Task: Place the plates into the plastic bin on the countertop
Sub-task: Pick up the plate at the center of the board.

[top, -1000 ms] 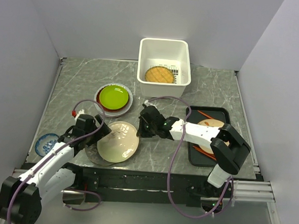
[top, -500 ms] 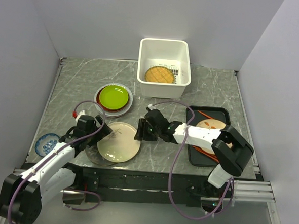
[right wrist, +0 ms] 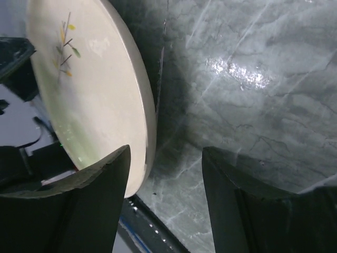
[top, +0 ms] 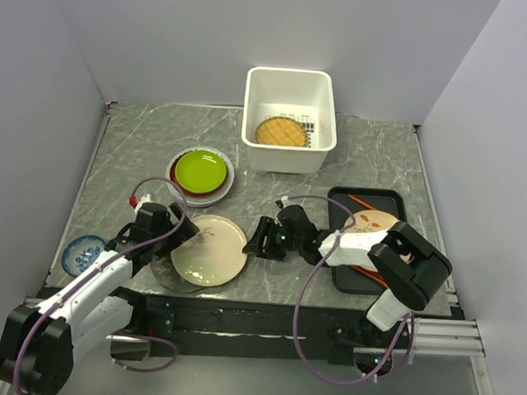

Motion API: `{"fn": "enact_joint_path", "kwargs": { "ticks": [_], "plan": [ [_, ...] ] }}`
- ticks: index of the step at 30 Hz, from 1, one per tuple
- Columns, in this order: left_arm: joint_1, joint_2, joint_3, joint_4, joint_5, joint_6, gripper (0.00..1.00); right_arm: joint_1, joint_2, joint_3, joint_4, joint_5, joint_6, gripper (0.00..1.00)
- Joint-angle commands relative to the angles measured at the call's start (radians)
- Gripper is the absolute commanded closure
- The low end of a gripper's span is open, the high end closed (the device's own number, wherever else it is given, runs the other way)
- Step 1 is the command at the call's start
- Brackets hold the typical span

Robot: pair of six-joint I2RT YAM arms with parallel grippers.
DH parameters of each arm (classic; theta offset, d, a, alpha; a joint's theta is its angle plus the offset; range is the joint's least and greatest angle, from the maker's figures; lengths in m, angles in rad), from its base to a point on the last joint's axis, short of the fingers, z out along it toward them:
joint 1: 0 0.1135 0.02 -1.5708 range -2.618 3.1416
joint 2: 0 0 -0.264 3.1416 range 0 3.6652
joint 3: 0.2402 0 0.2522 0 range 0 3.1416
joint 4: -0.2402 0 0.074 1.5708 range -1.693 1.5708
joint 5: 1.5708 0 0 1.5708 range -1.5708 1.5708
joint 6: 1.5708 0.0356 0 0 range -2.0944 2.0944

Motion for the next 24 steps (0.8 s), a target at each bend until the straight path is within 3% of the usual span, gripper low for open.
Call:
{"fn": "enact_joint_path", "kwargs": {
  "ticks": [1,5,9,14,16,19,20,24],
  "plan": [
    [-0.006,0.006,-0.020,-0.015,0.015,0.002,0.01,-0.022,0.021,-0.078,0.339,-0.121,0.098,0.36],
    [-0.008,0.005,-0.023,-0.010,0.018,0.005,0.01,-0.022,0.117,-0.097,0.536,-0.228,0.188,0.35],
    [-0.008,0.003,-0.018,-0.018,0.018,0.007,0.01,-0.022,0.280,-0.129,0.850,-0.300,0.328,0.37],
    [-0.008,-0.006,-0.011,-0.027,0.015,0.011,0.01,-0.022,0.400,-0.153,1.047,-0.317,0.463,0.43],
    [-0.008,-0.006,-0.011,-0.025,0.015,0.010,0.01,-0.024,0.432,-0.158,1.111,-0.320,0.491,0.50],
    [-0.008,-0.002,-0.012,-0.024,0.015,0.010,0.01,-0.024,0.463,-0.163,1.176,-0.323,0.523,0.72],
    [-0.009,0.000,-0.012,-0.024,0.016,0.011,0.01,-0.024,0.467,-0.163,1.187,-0.325,0.528,0.83],
    [-0.009,0.000,-0.007,-0.028,0.012,0.011,0.01,-0.025,0.457,-0.170,1.190,-0.317,0.529,0.97]
  ]
}}
